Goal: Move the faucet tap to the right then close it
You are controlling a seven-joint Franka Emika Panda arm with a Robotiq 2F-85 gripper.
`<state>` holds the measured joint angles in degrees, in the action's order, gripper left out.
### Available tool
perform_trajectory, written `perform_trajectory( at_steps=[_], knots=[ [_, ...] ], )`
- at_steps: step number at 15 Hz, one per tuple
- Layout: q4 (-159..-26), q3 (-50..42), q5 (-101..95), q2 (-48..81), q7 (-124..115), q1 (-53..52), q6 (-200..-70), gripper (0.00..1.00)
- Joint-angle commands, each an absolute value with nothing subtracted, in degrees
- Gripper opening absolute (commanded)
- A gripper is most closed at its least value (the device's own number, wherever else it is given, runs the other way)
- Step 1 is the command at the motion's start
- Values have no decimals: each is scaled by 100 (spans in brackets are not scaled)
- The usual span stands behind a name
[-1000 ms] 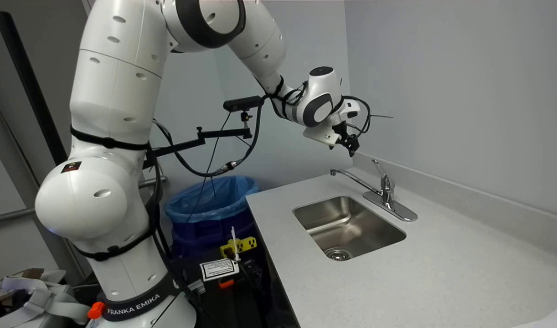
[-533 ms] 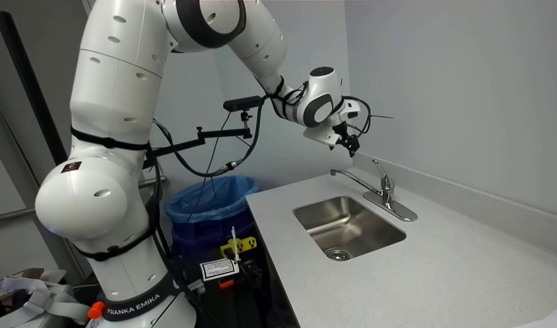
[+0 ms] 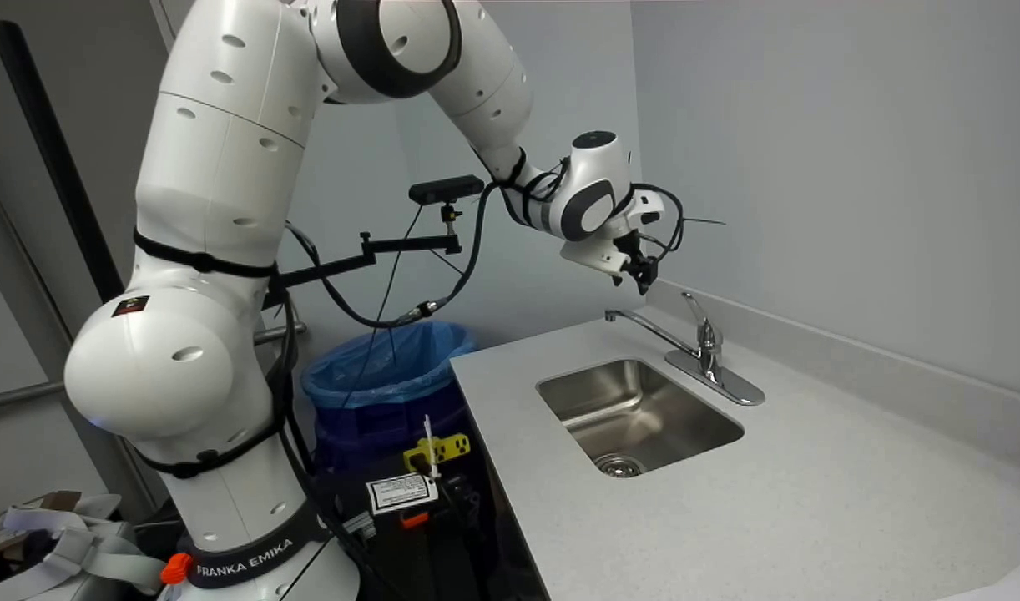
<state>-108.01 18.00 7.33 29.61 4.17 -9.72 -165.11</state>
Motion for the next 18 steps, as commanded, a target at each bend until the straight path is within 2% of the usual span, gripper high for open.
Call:
perform_trajectory(
  at_steps=[1, 5, 6, 18],
  knots=[
    [-10491, 1642, 499, 3313, 432, -1174, -16862, 35],
    [-10343, 1550, 367, 3569, 322, -1321, -17154, 5],
    [-10303, 1551, 348, 3636, 314, -1343, -17202, 1],
    [-9978, 1590, 458, 3906, 61, -1455, -16943, 0]
  ],
)
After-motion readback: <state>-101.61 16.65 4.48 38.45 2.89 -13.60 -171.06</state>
